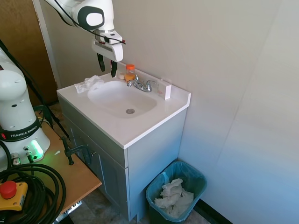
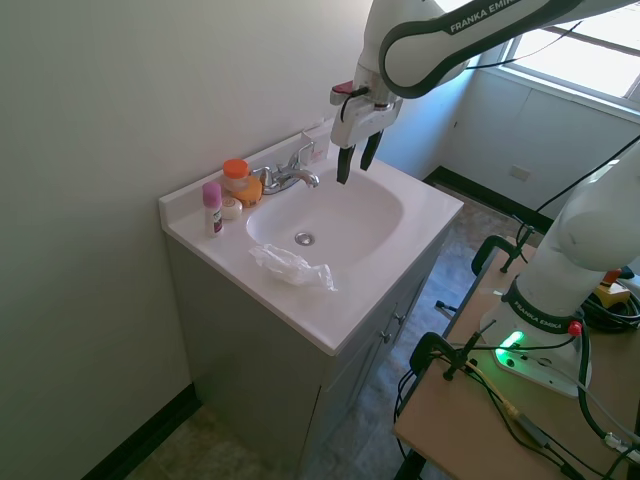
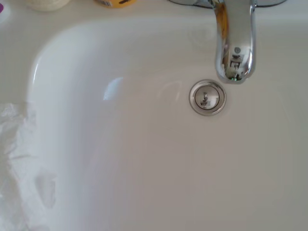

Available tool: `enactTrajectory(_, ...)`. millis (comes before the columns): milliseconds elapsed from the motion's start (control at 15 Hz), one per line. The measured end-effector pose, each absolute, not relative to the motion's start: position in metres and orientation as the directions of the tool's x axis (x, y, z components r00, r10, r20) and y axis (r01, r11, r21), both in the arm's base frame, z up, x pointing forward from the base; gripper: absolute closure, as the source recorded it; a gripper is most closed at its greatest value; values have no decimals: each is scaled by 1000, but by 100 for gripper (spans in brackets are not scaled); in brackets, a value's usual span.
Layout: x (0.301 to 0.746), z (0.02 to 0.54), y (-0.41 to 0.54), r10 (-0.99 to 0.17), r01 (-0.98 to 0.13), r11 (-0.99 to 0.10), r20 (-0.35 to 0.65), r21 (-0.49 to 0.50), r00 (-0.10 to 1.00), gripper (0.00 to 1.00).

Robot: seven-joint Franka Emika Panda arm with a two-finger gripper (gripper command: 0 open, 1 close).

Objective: Throw the tissue in the trash bin

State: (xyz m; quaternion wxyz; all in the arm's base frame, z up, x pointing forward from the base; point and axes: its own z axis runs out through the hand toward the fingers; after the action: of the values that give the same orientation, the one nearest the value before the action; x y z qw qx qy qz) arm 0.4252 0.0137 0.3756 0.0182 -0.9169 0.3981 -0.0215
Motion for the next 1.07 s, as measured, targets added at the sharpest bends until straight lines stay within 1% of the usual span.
enactTrajectory(200, 426, 376, 21, -712, -712, -702, 39, -33, 701, 0)
enactTrajectory(467, 438, 367, 93, -659, -660, -751, 87, -18, 747, 0)
enactTrajectory(600, 445, 350, 128, -634, -637, -771, 109, -2, 766, 0)
enactTrajectory(800, 452, 315, 170, -604, -610, -792, 107, 27, 789, 0)
enactTrajectory(1067, 443, 275, 213, -595, -601, -799, 103, 36, 797, 0)
